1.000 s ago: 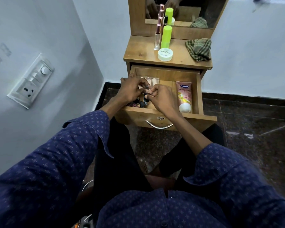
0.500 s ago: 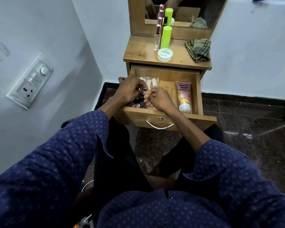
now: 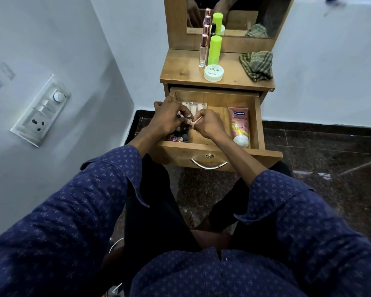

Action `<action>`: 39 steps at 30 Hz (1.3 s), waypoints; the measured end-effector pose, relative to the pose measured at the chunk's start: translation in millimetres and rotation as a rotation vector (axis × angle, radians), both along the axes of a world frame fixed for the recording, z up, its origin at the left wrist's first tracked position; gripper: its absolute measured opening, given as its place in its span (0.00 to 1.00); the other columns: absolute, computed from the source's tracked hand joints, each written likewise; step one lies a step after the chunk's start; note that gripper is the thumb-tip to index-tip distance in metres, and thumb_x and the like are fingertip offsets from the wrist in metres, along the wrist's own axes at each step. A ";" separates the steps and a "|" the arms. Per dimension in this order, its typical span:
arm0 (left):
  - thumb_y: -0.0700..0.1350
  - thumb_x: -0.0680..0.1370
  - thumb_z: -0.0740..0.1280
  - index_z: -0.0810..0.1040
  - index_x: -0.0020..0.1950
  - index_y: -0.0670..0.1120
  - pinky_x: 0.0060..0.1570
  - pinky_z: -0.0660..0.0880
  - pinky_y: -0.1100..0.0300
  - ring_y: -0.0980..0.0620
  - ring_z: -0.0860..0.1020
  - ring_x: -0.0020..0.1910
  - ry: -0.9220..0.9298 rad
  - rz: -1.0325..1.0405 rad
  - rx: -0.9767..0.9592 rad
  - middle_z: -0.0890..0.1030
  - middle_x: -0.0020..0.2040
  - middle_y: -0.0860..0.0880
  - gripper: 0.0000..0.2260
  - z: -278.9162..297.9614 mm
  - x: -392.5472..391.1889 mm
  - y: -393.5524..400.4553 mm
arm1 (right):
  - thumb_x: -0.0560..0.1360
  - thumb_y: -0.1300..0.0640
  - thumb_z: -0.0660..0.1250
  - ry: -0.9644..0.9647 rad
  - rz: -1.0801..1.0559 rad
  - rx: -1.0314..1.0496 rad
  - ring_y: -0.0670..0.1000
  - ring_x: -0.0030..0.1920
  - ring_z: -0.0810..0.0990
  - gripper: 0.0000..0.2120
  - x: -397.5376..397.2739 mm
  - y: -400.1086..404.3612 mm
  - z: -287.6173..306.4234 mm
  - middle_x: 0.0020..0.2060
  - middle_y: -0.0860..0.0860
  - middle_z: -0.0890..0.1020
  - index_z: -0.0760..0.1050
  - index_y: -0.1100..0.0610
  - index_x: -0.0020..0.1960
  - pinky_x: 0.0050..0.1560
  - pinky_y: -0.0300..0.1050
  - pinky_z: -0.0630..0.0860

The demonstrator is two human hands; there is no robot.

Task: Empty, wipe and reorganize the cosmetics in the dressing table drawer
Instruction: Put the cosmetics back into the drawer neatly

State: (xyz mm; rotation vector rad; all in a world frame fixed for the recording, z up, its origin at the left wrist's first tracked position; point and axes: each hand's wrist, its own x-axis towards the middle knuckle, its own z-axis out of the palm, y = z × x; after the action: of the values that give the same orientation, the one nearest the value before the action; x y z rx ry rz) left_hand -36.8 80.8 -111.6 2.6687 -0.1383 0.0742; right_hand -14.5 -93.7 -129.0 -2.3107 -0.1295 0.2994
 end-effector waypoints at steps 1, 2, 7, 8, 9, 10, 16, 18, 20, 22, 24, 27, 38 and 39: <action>0.50 0.75 0.78 0.86 0.51 0.57 0.62 0.61 0.45 0.54 0.68 0.63 -0.005 -0.001 -0.015 0.81 0.54 0.59 0.07 2.1 1.5 -2.3 | 0.70 0.62 0.77 -0.013 -0.004 -0.021 0.54 0.49 0.85 0.10 0.8 -2.8 0.3 0.44 0.51 0.87 0.80 0.48 0.43 0.53 0.50 0.82; 0.49 0.75 0.78 0.86 0.50 0.57 0.62 0.60 0.44 0.55 0.69 0.63 -0.003 -0.001 -0.020 0.82 0.53 0.59 0.06 5.3 3.4 -5.1 | 0.69 0.61 0.79 -0.022 -0.003 -0.035 0.53 0.50 0.85 0.11 1.7 -5.7 0.9 0.44 0.51 0.87 0.79 0.48 0.43 0.53 0.51 0.82; 0.47 0.75 0.78 0.87 0.47 0.55 0.53 0.55 0.51 0.51 0.72 0.65 0.002 -0.029 0.011 0.85 0.52 0.57 0.04 16.0 14.8 -22.1 | 0.65 0.57 0.83 -0.084 0.024 -0.074 0.50 0.44 0.86 0.14 6.9 -15.6 -0.9 0.38 0.49 0.87 0.78 0.49 0.40 0.52 0.49 0.79; 0.46 0.75 0.78 0.88 0.48 0.53 0.54 0.54 0.52 0.51 0.72 0.65 0.018 -0.041 0.013 0.85 0.52 0.57 0.04 17.3 14.6 -27.7 | 0.65 0.56 0.83 -0.093 0.024 -0.087 0.50 0.44 0.86 0.13 7.2 -18.9 -1.0 0.37 0.49 0.87 0.78 0.50 0.40 0.52 0.47 0.77; 0.46 0.75 0.78 0.88 0.49 0.53 0.57 0.56 0.51 0.51 0.72 0.66 0.030 -0.050 0.019 0.84 0.51 0.57 0.04 17.7 14.1 -32.5 | 0.65 0.56 0.83 -0.094 0.020 -0.090 0.49 0.43 0.85 0.13 7.2 -22.4 -0.6 0.36 0.49 0.86 0.78 0.50 0.38 0.52 0.47 0.77; 0.46 0.75 0.78 0.88 0.49 0.53 0.64 0.57 0.47 0.50 0.72 0.67 0.035 -0.059 0.041 0.83 0.50 0.58 0.04 17.1 13.8 -36.7 | 0.65 0.57 0.83 -0.094 0.014 -0.085 0.49 0.43 0.86 0.13 7.6 -26.7 -0.4 0.36 0.48 0.86 0.78 0.50 0.37 0.52 0.46 0.77; 0.51 0.73 0.79 0.87 0.48 0.56 0.70 0.58 0.34 0.51 0.74 0.66 0.047 -0.080 0.046 0.85 0.47 0.61 0.06 8.1 17.8 -39.9 | 0.67 0.66 0.77 -0.089 0.033 -0.110 0.47 0.42 0.84 0.15 8.6 -34.7 0.3 0.35 0.47 0.85 0.76 0.50 0.34 0.48 0.39 0.67; 0.51 0.73 0.79 0.86 0.49 0.56 0.68 0.59 0.37 0.53 0.75 0.64 0.044 -0.085 0.030 0.85 0.45 0.61 0.07 8.6 17.1 -38.7 | 0.66 0.68 0.76 -0.079 0.034 -0.114 0.48 0.41 0.84 0.14 11.4 -36.4 1.6 0.35 0.48 0.86 0.77 0.51 0.35 0.46 0.41 0.69; 0.50 0.73 0.80 0.87 0.49 0.56 0.66 0.59 0.41 0.57 0.76 0.59 0.045 -0.082 0.008 0.85 0.43 0.62 0.07 8.4 17.0 -35.6 | 0.67 0.72 0.73 -0.064 0.046 -0.106 0.44 0.37 0.84 0.14 15.5 -39.6 3.9 0.34 0.49 0.86 0.80 0.53 0.38 0.43 0.40 0.74; 0.48 0.73 0.80 0.87 0.50 0.56 0.62 0.58 0.46 0.59 0.78 0.55 0.039 -0.086 -0.007 0.85 0.43 0.62 0.07 8.9 17.1 -31.1 | 0.69 0.73 0.71 -0.052 0.071 -0.105 0.44 0.37 0.85 0.14 19.8 -42.8 8.7 0.34 0.50 0.87 0.82 0.54 0.39 0.41 0.40 0.79; 0.46 0.73 0.80 0.88 0.51 0.55 0.59 0.57 0.50 0.60 0.78 0.54 0.043 -0.094 -0.002 0.86 0.45 0.61 0.09 13.1 17.3 -27.0 | 0.71 0.73 0.71 -0.062 0.084 -0.121 0.46 0.39 0.86 0.16 26.0 -45.0 16.4 0.34 0.49 0.86 0.81 0.52 0.38 0.41 0.44 0.83; 0.44 0.73 0.80 0.88 0.49 0.54 0.58 0.60 0.51 0.61 0.76 0.54 -0.005 -0.089 0.025 0.87 0.47 0.60 0.08 22.3 22.5 -23.8 | 0.73 0.71 0.70 -0.143 0.084 -0.138 0.47 0.42 0.86 0.15 39.7 -50.6 36.8 0.35 0.47 0.85 0.82 0.51 0.38 0.41 0.42 0.82; 0.52 0.75 0.76 0.82 0.53 0.58 0.60 0.77 0.42 0.60 0.81 0.47 -0.178 0.079 -0.191 0.82 0.44 0.61 0.08 54.9 78.5 -25.7 | 0.70 0.53 0.78 -0.491 -0.042 -0.120 0.51 0.47 0.83 0.08 95.7 -59.1 101.6 0.44 0.48 0.86 0.83 0.50 0.48 0.47 0.52 0.81; 0.52 0.75 0.76 0.81 0.54 0.57 0.60 0.77 0.42 0.59 0.81 0.47 -0.187 0.097 -0.196 0.82 0.45 0.61 0.10 55.9 81.7 -28.4 | 0.70 0.52 0.79 -0.497 -0.039 -0.135 0.51 0.49 0.83 0.10 97.1 -59.0 101.5 0.46 0.49 0.85 0.82 0.51 0.50 0.47 0.52 0.80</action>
State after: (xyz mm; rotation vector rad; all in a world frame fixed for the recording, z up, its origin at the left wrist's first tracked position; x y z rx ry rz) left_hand 44.9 52.4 -55.7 2.4680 -0.0570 0.3505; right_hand 82.6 -152.7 -27.5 -2.4748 -0.3182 -0.3012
